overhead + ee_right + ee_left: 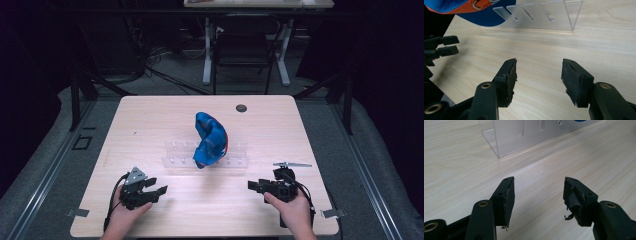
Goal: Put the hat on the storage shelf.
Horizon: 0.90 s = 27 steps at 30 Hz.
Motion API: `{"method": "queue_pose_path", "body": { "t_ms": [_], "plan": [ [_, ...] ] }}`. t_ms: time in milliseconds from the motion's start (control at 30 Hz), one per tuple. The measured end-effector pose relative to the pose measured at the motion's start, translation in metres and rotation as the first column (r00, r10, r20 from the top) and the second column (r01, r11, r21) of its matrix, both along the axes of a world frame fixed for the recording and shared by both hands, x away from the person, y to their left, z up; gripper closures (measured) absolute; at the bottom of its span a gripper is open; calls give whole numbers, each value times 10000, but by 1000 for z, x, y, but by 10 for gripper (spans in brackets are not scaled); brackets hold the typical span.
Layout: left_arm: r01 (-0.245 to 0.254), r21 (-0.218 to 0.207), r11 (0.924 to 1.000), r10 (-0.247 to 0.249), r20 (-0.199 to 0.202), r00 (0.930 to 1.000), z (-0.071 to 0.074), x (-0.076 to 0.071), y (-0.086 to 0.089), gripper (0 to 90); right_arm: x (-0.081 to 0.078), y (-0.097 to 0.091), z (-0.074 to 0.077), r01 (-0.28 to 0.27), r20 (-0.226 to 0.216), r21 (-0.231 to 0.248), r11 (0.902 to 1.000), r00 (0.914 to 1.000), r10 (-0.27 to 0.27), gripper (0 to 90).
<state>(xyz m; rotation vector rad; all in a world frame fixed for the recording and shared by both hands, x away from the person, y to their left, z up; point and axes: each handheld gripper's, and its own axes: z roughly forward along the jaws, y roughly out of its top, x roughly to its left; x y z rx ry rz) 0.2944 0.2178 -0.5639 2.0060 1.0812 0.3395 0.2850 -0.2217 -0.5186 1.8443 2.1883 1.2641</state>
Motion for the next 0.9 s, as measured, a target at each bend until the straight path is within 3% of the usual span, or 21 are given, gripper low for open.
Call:
{"method": "queue_pose_path", "body": {
  "t_ms": [167,267,433,700,867,900],
  "plan": [
    [44,73,10000,-44,-24,10000,0,0,0,429,-8,-3,-8,102,483,-377,9992,9988,-84,456],
    [10,48,10000,-10,-37,10000,-1,0,0,429,-10,-5,-10,62,536,-408,9991,9986,-40,455],
    [18,41,10000,-18,-44,10000,-1,0,1,429,-17,-14,-18,364,753,-76,9993,9965,-357,450],
    [-60,58,10000,60,-93,9999,-1,0,2,429,-24,-22,-27,716,1084,-91,9974,9916,-701,442],
    [-29,75,10000,29,-81,10000,-1,0,2,429,-26,-29,-29,1031,1591,-72,9946,9821,-1007,437],
    [-8,73,10000,9,-108,9999,-2,0,2,429,-25,-31,-30,1150,1579,109,9933,9807,-1153,437]
  ]
}}
